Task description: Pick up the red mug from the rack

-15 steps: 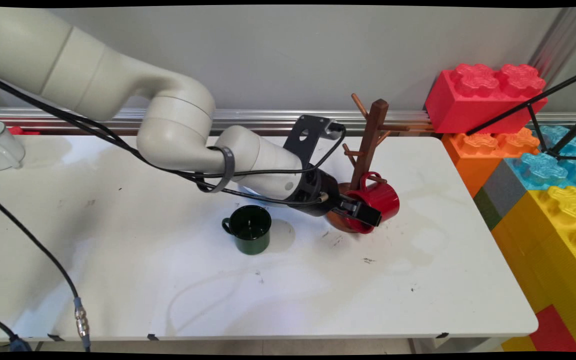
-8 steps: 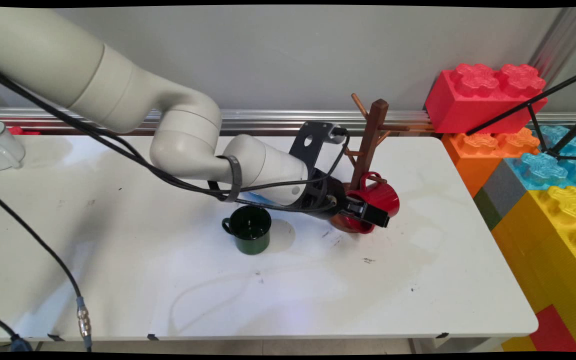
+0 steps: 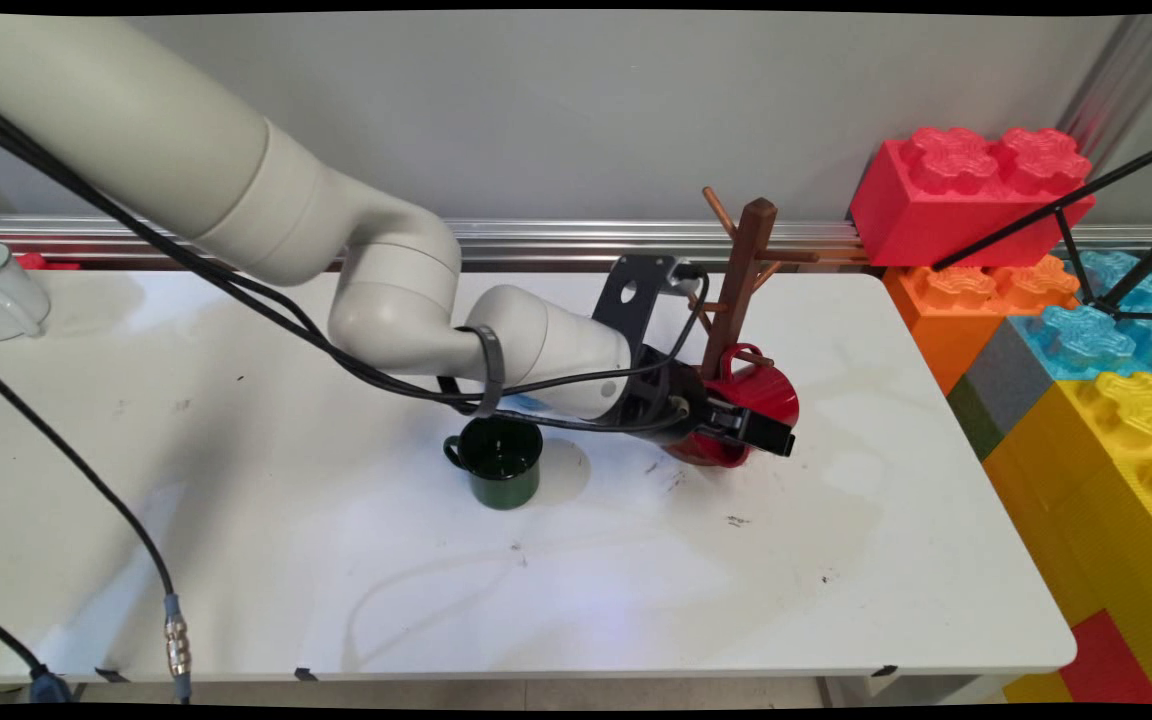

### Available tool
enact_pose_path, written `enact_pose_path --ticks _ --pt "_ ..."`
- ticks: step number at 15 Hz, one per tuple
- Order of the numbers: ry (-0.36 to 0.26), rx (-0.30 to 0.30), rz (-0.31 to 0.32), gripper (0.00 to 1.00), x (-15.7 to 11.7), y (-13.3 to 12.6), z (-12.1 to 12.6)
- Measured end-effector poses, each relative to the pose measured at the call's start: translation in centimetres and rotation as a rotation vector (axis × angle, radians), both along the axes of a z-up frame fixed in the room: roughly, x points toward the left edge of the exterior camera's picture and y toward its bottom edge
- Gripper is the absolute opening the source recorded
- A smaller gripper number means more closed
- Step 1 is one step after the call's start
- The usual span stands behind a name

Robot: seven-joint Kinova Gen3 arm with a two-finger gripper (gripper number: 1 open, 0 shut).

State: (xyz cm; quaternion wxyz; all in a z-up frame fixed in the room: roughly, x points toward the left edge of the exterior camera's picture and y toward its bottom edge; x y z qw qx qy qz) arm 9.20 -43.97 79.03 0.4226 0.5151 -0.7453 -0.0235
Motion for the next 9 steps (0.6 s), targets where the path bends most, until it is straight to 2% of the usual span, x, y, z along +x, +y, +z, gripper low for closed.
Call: enact_pose_path --ticks 9 --pt "0.017 0.025 0.055 1.0 -1.2 -1.0 -1.6"
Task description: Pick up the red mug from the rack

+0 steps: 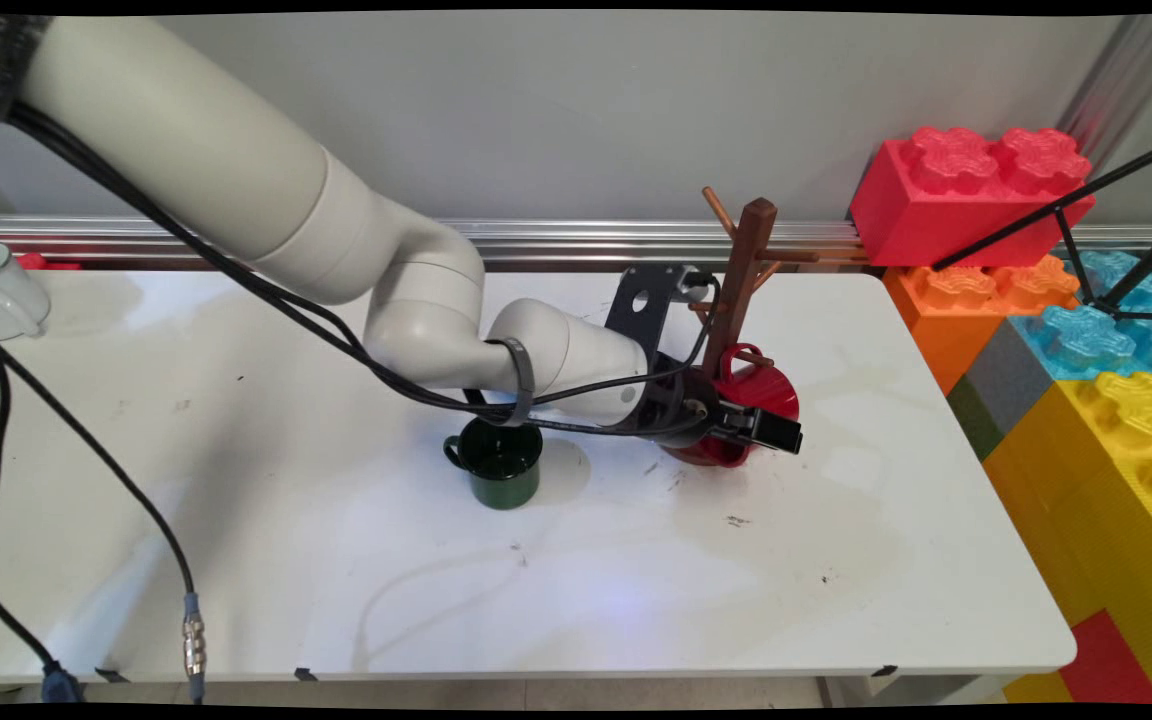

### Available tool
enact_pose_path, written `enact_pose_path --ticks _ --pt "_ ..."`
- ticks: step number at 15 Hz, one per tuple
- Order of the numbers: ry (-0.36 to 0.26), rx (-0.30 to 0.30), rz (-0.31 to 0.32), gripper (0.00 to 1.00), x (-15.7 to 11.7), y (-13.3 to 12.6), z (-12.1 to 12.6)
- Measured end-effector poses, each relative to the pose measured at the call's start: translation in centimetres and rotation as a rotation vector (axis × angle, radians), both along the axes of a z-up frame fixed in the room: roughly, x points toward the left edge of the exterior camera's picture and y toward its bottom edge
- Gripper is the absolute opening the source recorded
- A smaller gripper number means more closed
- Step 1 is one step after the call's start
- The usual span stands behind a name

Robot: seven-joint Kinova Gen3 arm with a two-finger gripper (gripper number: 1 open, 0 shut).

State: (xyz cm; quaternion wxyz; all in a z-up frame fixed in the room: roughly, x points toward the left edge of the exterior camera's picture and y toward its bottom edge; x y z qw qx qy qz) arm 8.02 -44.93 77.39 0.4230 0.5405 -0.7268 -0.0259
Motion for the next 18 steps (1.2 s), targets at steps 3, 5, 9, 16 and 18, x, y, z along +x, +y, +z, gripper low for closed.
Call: enact_pose_path --ticks 3,5,9,16,18 --pt "0.013 0.007 0.026 1.0 -0.3 -0.39 -0.44" --pt "0.025 0.008 0.041 1.0 -0.44 -0.61 -0.61" --pt "0.051 0.006 0.068 1.0 -0.54 -0.85 -0.69" --pt "0.069 0.007 0.091 0.0 -0.28 -0.69 -0.58" --pt "0.069 0.009 0.098 0.0 -0.08 -0.62 -0.58"
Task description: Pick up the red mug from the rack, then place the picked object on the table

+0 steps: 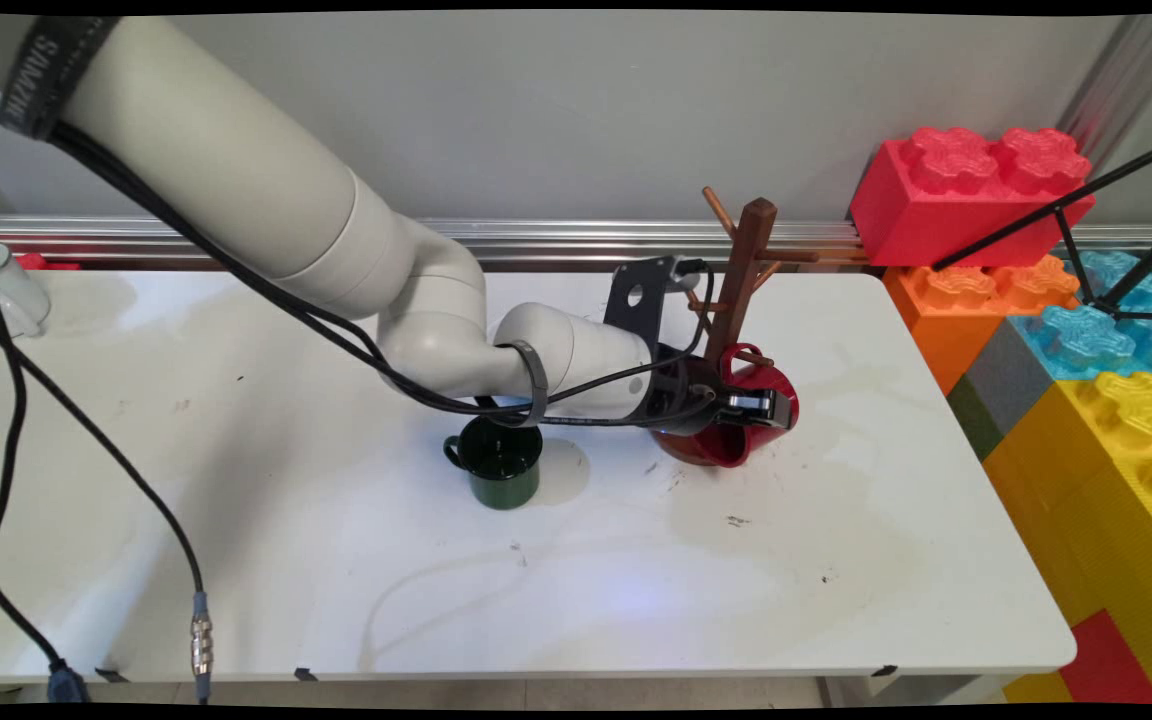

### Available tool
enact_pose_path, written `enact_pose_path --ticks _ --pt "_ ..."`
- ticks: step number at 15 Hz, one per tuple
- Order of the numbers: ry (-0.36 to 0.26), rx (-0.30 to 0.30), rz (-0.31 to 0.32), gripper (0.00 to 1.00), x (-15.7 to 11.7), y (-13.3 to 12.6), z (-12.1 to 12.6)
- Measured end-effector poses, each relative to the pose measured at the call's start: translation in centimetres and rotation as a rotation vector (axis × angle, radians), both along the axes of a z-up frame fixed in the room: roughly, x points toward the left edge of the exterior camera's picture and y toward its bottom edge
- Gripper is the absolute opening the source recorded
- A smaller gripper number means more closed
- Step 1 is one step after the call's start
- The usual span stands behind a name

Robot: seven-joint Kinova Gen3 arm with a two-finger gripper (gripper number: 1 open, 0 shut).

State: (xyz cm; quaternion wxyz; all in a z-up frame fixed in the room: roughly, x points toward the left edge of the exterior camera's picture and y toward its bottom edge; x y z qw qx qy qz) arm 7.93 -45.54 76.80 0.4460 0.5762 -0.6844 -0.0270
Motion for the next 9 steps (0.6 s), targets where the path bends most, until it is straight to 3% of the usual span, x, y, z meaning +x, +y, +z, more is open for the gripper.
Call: enact_pose_path --ticks 9 --pt "0.004 0.017 0.018 0.0 0.94 0.66 0.23"
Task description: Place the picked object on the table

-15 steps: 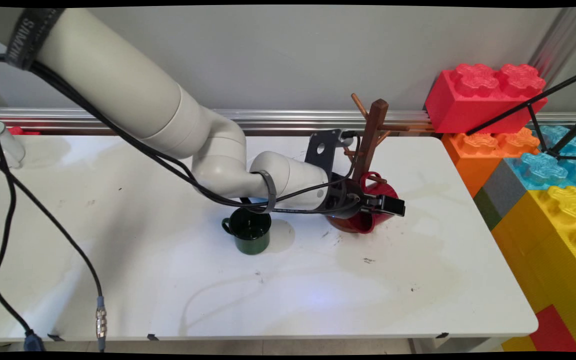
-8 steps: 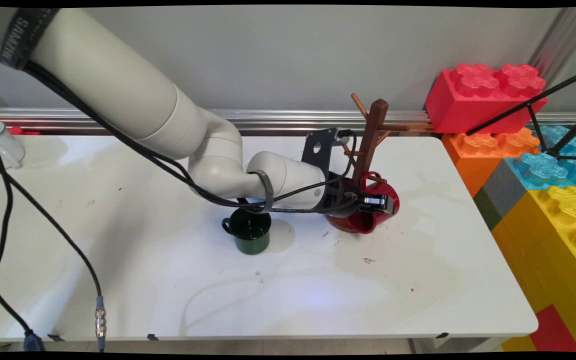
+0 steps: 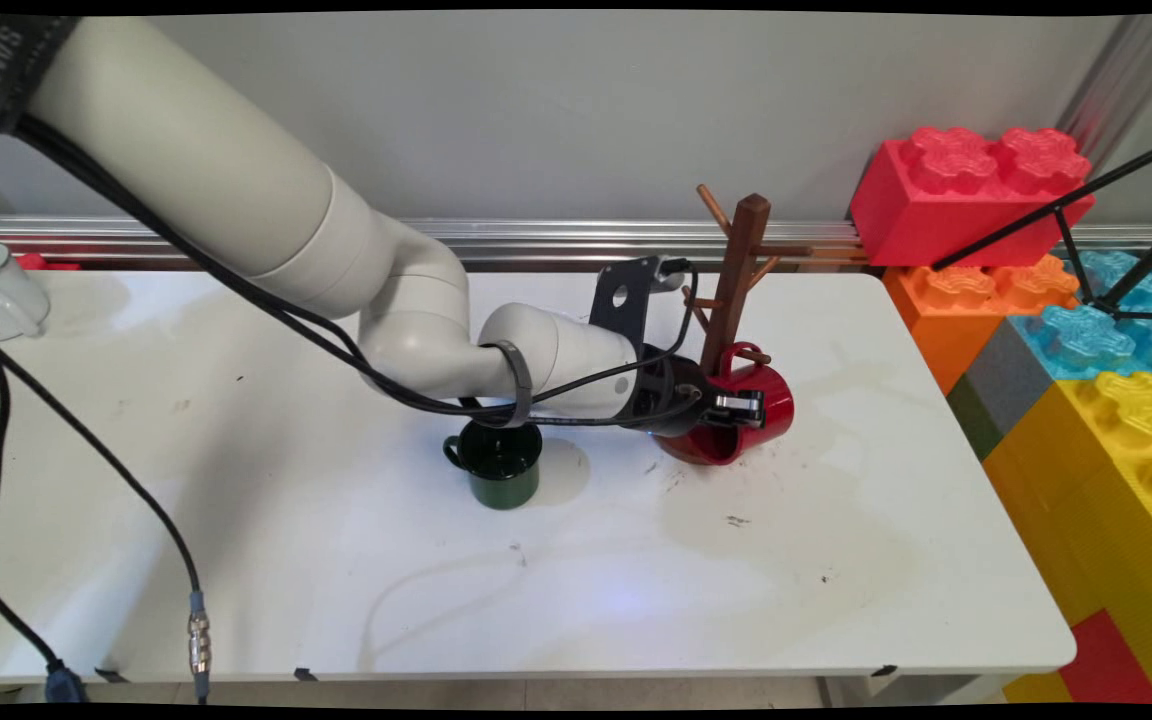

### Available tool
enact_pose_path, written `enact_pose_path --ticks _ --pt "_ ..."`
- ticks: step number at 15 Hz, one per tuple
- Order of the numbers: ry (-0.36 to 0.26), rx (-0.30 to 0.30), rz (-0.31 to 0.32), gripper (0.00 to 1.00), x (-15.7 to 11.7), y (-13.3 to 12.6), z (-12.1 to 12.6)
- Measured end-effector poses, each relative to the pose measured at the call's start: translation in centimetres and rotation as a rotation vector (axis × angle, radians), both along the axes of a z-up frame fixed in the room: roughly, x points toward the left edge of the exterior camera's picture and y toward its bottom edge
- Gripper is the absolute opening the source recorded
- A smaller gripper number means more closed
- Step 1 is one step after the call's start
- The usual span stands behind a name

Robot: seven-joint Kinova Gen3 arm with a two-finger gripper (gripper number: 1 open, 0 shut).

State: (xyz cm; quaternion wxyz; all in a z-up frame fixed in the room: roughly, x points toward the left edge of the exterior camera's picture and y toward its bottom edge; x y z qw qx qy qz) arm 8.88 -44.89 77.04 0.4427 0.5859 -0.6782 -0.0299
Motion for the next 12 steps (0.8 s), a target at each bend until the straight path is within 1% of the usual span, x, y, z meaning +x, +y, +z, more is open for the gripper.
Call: enact_pose_path --ticks 2,7,12 --pt "0.015 0.002 -0.004 0.0 0.1 0.3 0.3" --pt "0.076 -0.008 -0.024 0.0 -0.3 0.6 1.6" --pt "0.111 -0.002 -0.048 0.0 -0.5 1.3 2.4"
